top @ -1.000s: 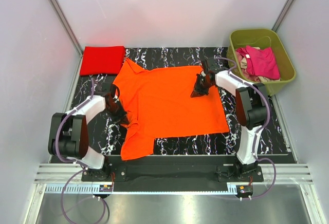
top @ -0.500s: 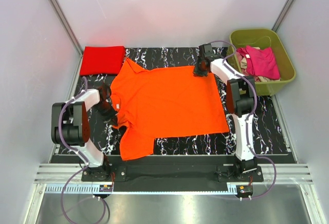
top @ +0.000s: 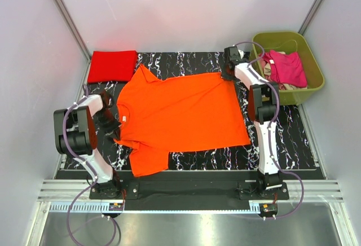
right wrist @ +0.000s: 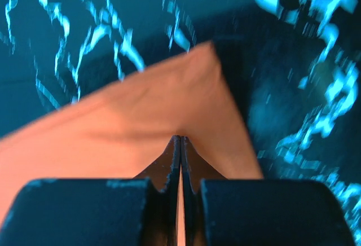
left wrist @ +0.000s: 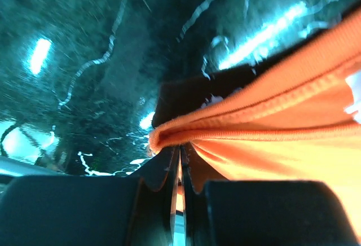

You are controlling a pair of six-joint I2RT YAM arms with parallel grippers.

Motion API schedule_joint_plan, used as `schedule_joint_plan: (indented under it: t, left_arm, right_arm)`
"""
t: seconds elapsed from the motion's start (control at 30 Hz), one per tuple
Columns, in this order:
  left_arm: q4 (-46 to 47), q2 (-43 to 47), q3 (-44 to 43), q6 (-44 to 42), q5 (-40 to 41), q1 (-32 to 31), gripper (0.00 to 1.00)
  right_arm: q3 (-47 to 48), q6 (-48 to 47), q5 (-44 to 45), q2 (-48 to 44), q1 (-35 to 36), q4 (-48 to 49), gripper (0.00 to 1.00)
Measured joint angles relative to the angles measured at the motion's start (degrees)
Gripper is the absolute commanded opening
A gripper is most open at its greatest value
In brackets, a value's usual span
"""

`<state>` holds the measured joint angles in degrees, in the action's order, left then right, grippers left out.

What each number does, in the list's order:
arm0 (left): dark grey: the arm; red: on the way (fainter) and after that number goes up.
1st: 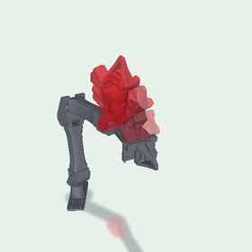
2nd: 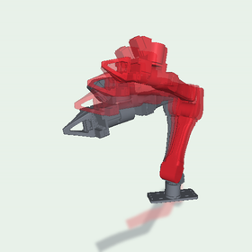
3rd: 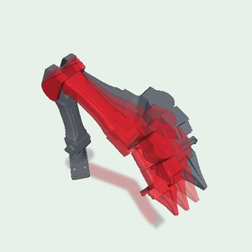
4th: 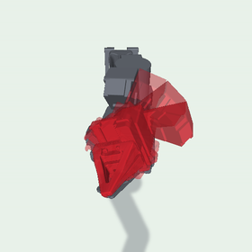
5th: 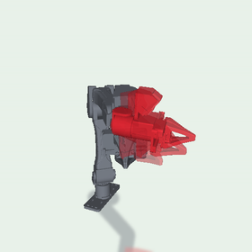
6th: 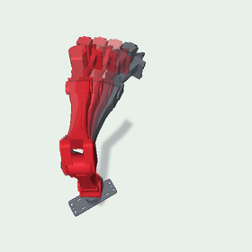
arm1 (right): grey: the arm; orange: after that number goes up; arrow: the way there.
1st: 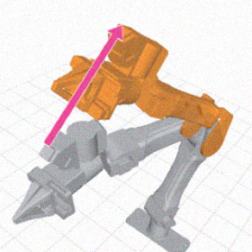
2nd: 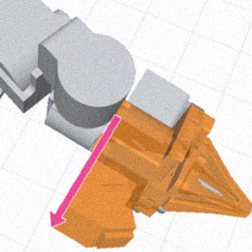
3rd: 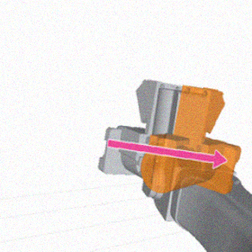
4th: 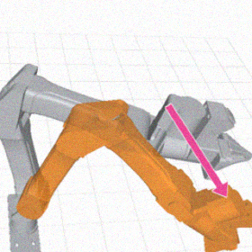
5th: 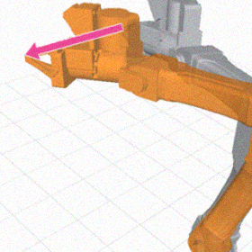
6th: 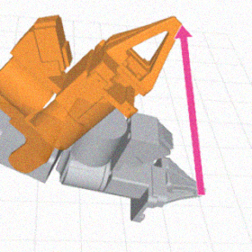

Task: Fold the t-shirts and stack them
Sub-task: Flatten the tshirt out

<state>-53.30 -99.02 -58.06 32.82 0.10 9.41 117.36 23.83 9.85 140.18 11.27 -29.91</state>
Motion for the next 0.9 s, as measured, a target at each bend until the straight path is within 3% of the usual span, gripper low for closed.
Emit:
schedule_joint_plan:
  t: [0.23,0.33,0.43,0.57,0.7,0.9]
  left_arm:
    - [-1.46,-4.04,-5.92,-2.8,2.03,0.48,0.15]
    - [0.04,-1.68,-6.43,-4.07,3.85,0.07,0.24]
    - [0.44,4.76,-6.47,-4.52,5.01,-0.17,0.25]
    - [0.63,12.48,-8.13,-3.65,5.11,-0.83,0.29]
    - [4.09,14.05,-9.22,-2.19,3.91,-2.73,0.37]
    - [10.27,2.91,-16.24,-1.73,-2.4,-8.26,0.39]
  right_arm:
    - [10.88,-5.11,-2.8,6.01,-1.16,-3.28,0.06]
    - [15.76,-5.51,-4.52,8.09,-1.16,-6.54,0.08]
    - [18.05,-4.83,-6.03,8.35,-1.16,-9.84,0.12]
    - [17.66,-4.35,-6.8,6.95,-1.16,-12.31,0.26]
    - [14.34,-4.0,-7.43,2.69,-1.16,-14.93,0.35]
    - [0.74,-1.31,-12.04,-10.21,-1.14,-15.63,0.4]
